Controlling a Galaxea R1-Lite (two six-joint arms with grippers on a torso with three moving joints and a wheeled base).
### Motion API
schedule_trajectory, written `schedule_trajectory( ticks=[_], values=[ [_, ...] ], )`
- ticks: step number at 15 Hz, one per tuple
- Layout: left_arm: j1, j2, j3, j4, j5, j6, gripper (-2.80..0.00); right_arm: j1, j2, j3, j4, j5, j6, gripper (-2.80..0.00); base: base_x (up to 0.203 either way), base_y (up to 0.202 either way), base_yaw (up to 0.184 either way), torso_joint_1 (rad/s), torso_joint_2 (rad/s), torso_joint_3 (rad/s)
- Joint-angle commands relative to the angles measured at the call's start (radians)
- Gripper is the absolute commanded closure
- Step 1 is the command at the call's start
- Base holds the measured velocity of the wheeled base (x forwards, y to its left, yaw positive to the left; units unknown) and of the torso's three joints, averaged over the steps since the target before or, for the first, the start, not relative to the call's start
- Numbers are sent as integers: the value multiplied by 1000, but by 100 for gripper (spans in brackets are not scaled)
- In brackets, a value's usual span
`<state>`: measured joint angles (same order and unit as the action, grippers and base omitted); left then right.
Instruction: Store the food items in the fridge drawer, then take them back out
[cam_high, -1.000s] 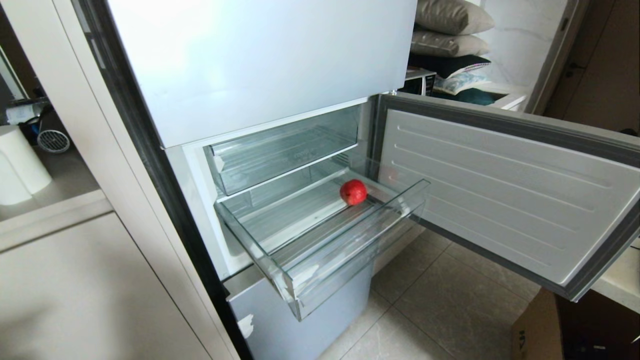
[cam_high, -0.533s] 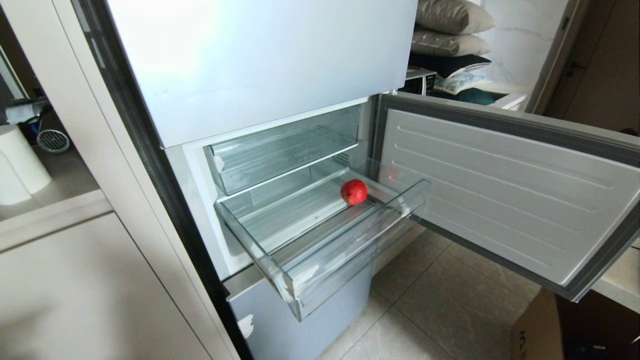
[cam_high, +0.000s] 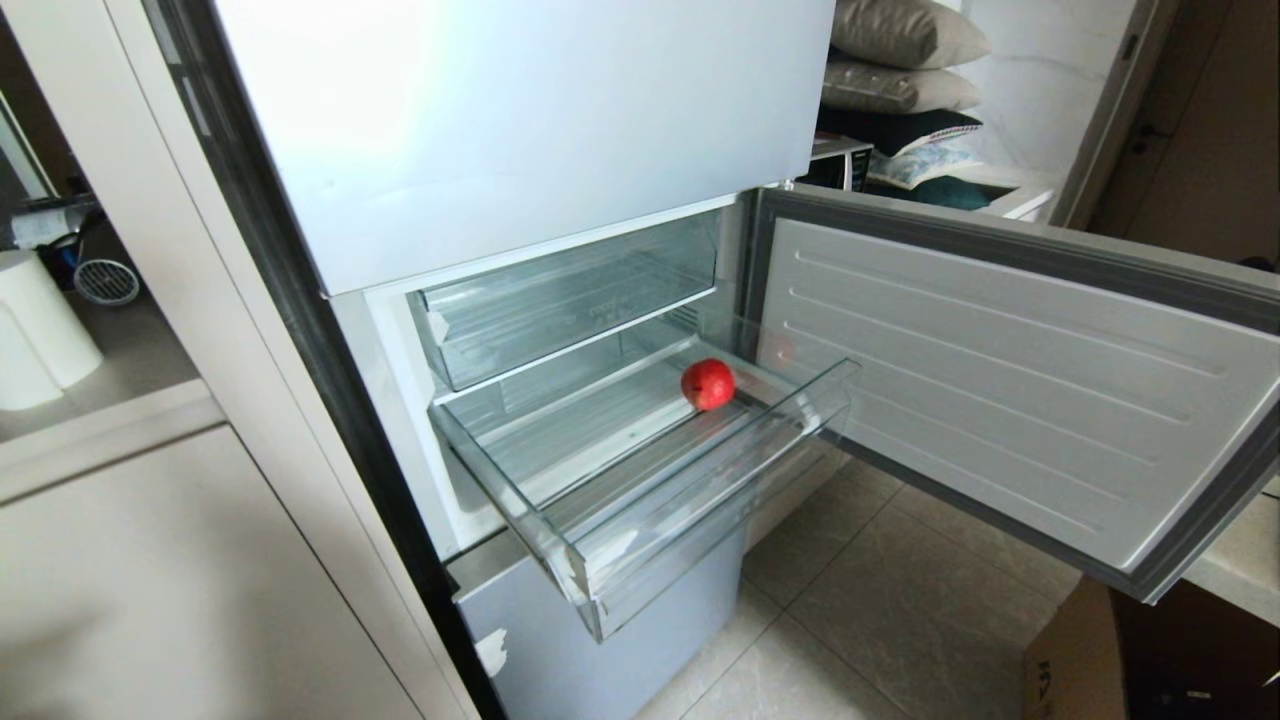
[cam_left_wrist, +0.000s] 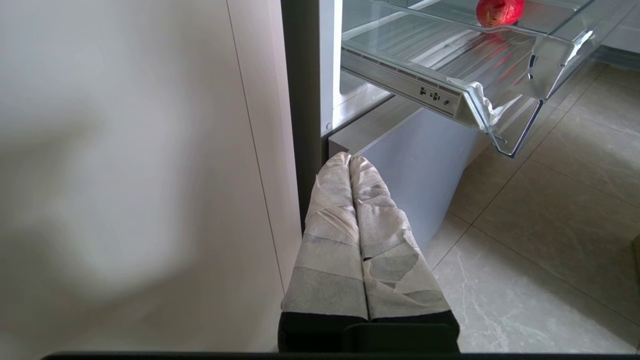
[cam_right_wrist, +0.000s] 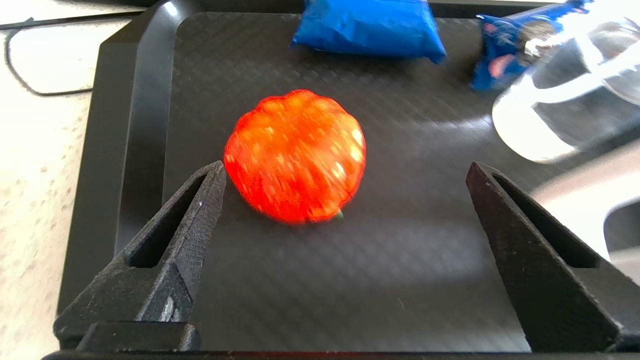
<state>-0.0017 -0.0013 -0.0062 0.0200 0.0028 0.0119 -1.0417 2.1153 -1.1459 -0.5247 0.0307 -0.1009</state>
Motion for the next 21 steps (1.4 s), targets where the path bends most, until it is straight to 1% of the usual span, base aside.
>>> schedule_trajectory(
  ticks=[1, 5, 13, 21],
  values=[
    [0, 1, 0, 0, 0, 0, 0, 18, 72, -52, -8, -8, -1, -280, 0, 0, 0, 0, 0, 0],
    [0, 1, 0, 0, 0, 0, 0, 37, 126, -107, -9, -7, 9, -280, 0, 0, 0, 0, 0, 0],
    [0, 1, 0, 0, 0, 0, 0, 62, 170, -135, -9, -12, 6, -280, 0, 0, 0, 0, 0, 0],
    [0, 1, 0, 0, 0, 0, 0, 62, 228, -164, -9, -12, 7, -280, 0, 0, 0, 0, 0, 0]
  ],
)
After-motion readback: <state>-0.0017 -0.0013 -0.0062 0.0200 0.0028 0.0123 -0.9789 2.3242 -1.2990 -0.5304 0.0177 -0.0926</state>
